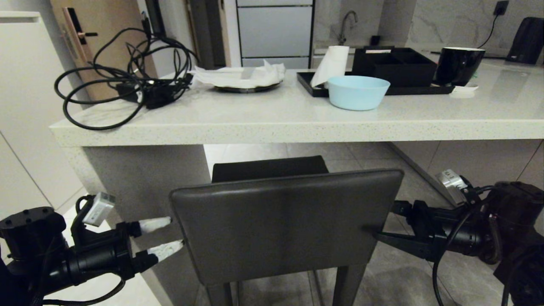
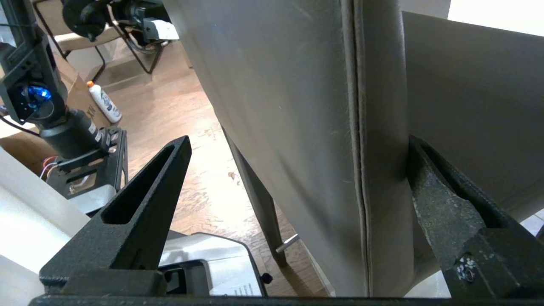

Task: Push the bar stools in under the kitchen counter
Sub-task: Pull the gray chair out from under the dining table

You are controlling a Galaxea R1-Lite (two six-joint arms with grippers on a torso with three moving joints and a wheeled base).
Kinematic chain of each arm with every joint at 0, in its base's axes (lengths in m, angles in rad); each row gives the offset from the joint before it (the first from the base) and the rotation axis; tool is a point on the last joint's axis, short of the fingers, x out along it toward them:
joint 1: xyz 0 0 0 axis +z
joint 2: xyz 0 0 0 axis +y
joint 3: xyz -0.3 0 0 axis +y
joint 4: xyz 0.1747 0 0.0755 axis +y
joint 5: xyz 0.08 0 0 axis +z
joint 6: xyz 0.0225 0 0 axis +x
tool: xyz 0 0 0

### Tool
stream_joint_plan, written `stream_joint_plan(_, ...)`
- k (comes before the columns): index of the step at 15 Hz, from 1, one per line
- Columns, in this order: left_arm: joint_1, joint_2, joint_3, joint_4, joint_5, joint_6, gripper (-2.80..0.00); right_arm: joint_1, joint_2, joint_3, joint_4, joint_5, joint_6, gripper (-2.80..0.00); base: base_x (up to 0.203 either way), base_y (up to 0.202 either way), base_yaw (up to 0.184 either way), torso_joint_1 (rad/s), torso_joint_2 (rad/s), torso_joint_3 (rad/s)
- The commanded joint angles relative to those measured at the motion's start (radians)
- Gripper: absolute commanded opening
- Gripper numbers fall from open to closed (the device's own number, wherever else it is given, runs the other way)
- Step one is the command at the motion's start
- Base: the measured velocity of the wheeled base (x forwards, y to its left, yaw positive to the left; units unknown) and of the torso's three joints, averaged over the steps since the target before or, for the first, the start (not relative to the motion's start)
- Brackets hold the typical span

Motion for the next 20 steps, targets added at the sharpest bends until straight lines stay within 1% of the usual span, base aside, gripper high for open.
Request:
stream_joint_plan(1,0.017,-0.02,0.036,-0.009,-0.027,0.001,0.0,0.002,0.006,0.0,-0.006,0.009,0.001,0.0,0.0,0.0,0.0,0.0,0.0,0.0)
stream_joint_plan(2,0.02,-0.03,0.059,-0.009,-0.053,0.004,0.0,0.002,0.006,0.0,-0.006,0.009,0.001,0.0,0.0,0.0,0.0,0.0,0.0,0.0)
stream_joint_plan(4,0.016,-0.05,0.086,-0.009,-0.068,0.017,0.0,0.002,0.006,0.002,-0.006,0.009,0.0,0.0,0.0,0.0,0.0,0.0,0.0,0.0)
stream_joint_plan(6,-0.009,-0.047,0.059,-0.009,-0.069,0.017,0.0,0.005,0.006,0.003,-0.006,0.009,0.0,0.0,0.0,0.0,0.0,0.0,0.0,0.0)
stream_joint_plan(11,-0.104,-0.011,-0.032,-0.009,-0.066,0.007,0.0,0.011,0.006,0.002,-0.006,0.009,0.0,0.0,0.0,0.0,0.0,0.0,0.0,0.0)
stream_joint_plan(15,-0.164,-0.005,-0.072,-0.009,-0.059,-0.009,0.0,0.027,0.006,-0.003,-0.006,-0.002,0.001,0.0,0.0,0.0,0.0,0.0,0.0,0.0)
stream_joint_plan(17,-0.171,0.004,-0.076,-0.009,-0.058,-0.011,0.0,0.049,0.007,-0.005,-0.006,-0.019,0.003,0.0,0.0,0.0,0.0,0.0,0.0,0.0)
stream_joint_plan(20,-0.147,0.004,-0.071,-0.009,-0.056,-0.017,0.0,0.111,-0.011,0.008,-0.006,-0.043,0.003,0.0,0.0,0.0,0.0,0.0,0.0,0.0)
